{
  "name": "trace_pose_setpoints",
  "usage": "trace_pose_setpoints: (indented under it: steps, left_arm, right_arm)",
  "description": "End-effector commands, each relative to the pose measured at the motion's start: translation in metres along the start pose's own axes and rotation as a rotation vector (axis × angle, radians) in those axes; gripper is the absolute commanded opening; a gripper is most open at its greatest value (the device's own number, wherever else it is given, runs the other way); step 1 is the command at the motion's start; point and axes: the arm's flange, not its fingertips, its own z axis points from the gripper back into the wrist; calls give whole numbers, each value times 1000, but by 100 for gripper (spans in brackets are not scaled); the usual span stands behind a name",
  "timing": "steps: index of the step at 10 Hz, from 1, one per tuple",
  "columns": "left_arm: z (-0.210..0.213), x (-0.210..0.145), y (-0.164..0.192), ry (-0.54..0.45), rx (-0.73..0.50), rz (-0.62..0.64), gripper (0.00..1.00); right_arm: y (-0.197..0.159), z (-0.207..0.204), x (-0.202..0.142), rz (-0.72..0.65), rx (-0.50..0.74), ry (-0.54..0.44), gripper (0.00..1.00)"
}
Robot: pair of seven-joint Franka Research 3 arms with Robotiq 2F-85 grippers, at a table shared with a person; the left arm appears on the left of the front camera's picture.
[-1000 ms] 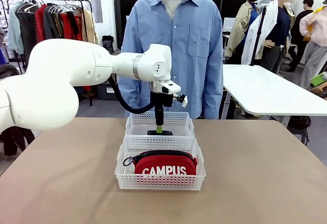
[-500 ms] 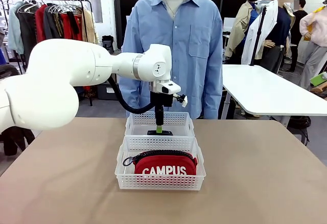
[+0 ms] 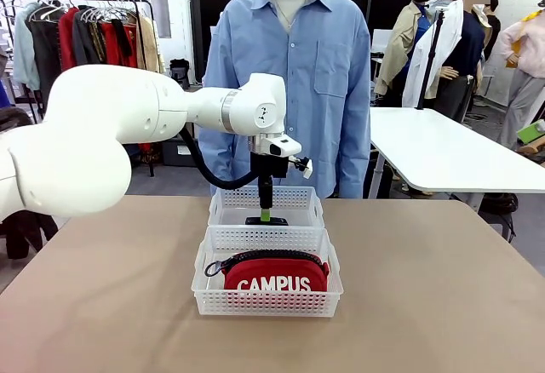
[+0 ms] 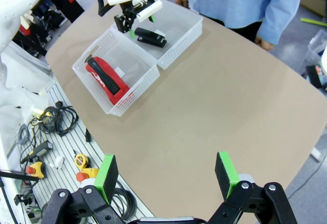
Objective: Distribute items into two baskets.
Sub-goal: Place the picked Stapler into the Organizing basket as instructed by the person.
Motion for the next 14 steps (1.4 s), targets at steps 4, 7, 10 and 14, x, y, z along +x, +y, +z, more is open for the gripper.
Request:
trace_pose_setpoints:
  steps: [4,7,10,14]
  left_arm:
    - [43,-63,-3,-72,73,210,100]
    - [80,-141,-9,-135,104,381,100]
    - [123,-251,-49,-292,151,587,100]
    - [152,-365,-106,-523,160,790,100]
  right_arm:
    - [1,0,1,3,2,-2,100]
    - [1,0,1,3,2,-2,100]
    - [1,0,1,3,2,-2,100]
    - [1,0,1,3,2,-2,100]
